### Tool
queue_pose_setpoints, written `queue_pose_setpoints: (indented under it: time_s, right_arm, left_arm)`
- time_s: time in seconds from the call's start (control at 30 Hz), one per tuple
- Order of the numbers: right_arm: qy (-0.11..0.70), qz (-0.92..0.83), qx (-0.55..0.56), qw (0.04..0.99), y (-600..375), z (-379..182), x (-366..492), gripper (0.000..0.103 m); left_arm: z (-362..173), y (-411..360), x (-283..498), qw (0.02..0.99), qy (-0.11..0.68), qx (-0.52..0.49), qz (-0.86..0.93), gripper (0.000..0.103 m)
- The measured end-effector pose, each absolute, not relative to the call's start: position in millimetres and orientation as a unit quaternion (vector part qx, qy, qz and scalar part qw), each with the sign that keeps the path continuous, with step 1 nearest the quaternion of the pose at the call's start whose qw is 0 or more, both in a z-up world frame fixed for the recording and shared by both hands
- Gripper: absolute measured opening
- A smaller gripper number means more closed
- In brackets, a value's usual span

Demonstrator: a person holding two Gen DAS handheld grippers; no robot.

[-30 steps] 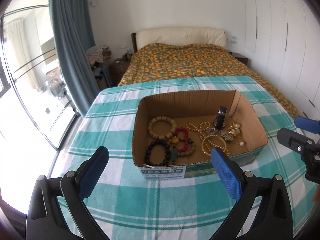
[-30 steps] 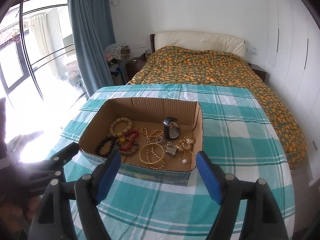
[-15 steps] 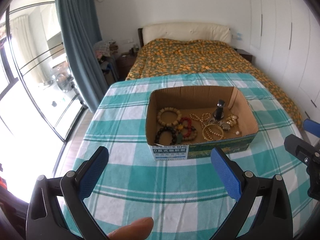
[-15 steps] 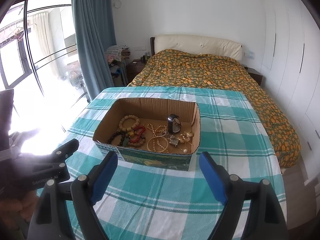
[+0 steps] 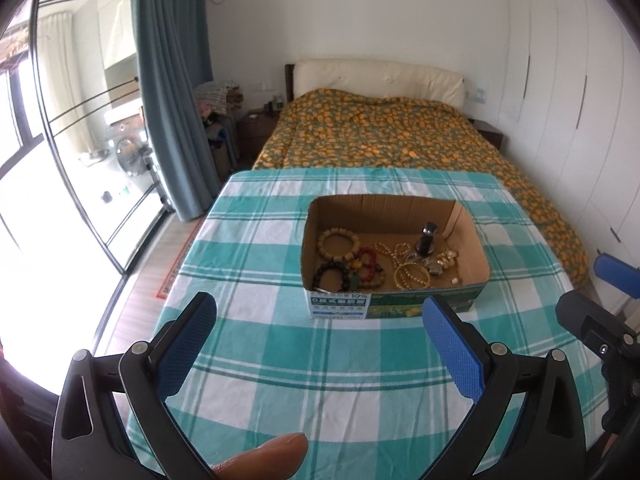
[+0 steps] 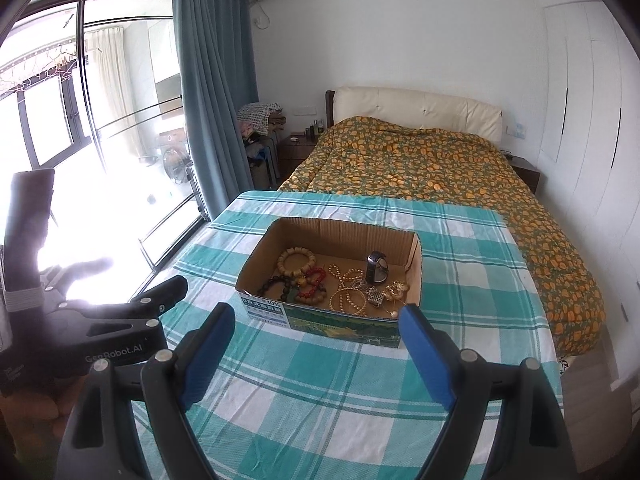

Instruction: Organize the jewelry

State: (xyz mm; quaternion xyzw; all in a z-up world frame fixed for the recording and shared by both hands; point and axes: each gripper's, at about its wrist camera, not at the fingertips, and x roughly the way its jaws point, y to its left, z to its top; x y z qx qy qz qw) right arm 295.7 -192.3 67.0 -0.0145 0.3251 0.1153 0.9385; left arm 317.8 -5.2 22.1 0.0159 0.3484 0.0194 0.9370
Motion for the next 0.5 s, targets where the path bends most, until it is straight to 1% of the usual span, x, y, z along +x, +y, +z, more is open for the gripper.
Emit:
queue_pose_setpoints:
  time_s: [0.5]
  right_arm:
    - [0.324,0.106,-0.016,0.94,-194.5,72.5,292.9,0.086]
  left_arm:
    - [28.9,-2.1,311.6,0.939,0.342,0.013,0.024,0.103]
